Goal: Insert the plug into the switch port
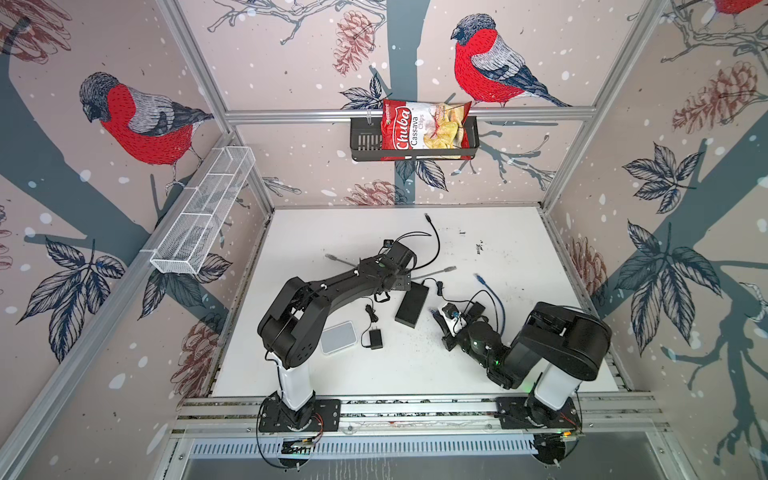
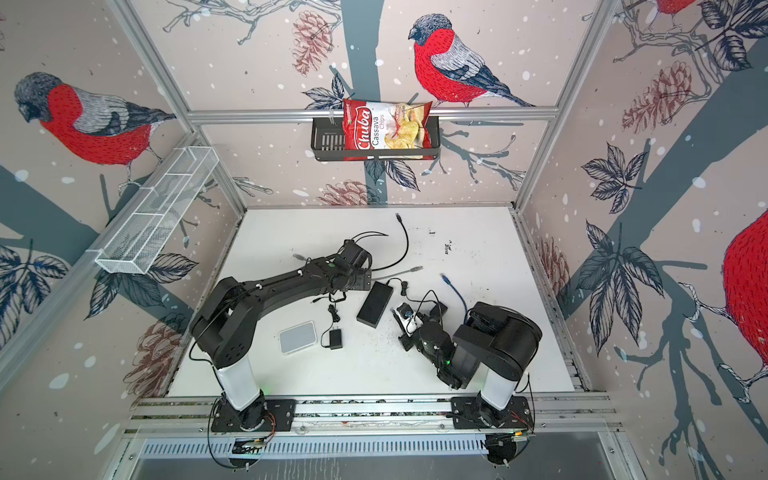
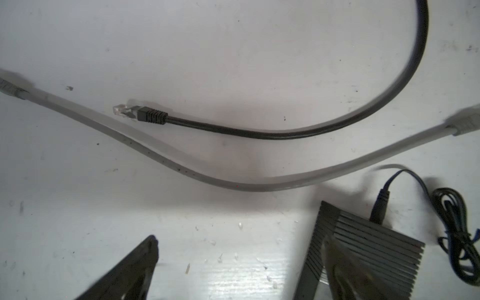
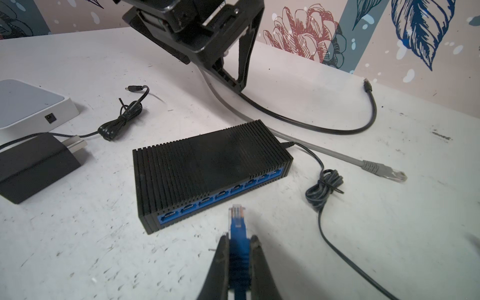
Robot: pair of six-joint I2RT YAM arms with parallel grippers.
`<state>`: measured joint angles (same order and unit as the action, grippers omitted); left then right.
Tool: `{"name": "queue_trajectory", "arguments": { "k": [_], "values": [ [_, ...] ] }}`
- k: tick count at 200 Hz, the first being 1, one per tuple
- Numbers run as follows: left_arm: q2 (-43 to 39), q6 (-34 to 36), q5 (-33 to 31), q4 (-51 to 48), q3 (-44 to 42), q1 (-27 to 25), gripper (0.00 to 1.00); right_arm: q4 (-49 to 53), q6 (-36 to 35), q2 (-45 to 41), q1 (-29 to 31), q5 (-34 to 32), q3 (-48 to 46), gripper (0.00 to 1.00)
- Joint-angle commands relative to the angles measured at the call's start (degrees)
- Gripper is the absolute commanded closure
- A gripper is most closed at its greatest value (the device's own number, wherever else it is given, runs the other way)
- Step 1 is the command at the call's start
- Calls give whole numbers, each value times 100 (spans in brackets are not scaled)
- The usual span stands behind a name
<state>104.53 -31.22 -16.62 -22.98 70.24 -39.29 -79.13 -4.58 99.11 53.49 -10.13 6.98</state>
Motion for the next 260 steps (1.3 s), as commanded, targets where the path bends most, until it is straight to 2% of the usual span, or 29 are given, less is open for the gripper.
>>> {"name": "queue_trajectory", "arguments": {
  "k": [1, 43, 69, 112, 148, 177, 224, 260],
  "values": [
    [52, 57, 151, -26, -107, -9, 4, -117, 10, 44, 54, 142, 64, 97],
    [46, -43, 107, -45, -187, -9, 17, 249, -130, 112, 190, 218, 271, 97],
    [-202, -69, 123, 133, -355, -4, 18, 335, -179, 176, 279, 243, 345, 97],
    [-448, -11, 511, 436, -509, -17, 25, 571, -284, 335, 457, 392, 586, 97],
    [-458, 50, 870, 670, -598, -19, 29, 537, -296, 486, 564, 449, 762, 97],
    [-327, 57, 861, 624, -546, -18, 32, 219, -214, 395, 548, 224, 545, 97],
    [8, -25, 924, 512, -350, -18, 48, 517, -166, 272, 474, -51, 532, 98],
    [153, -37, 1019, 552, -257, -15, 64, 609, -96, 344, 321, -110, 628, 98]
  ]
}}
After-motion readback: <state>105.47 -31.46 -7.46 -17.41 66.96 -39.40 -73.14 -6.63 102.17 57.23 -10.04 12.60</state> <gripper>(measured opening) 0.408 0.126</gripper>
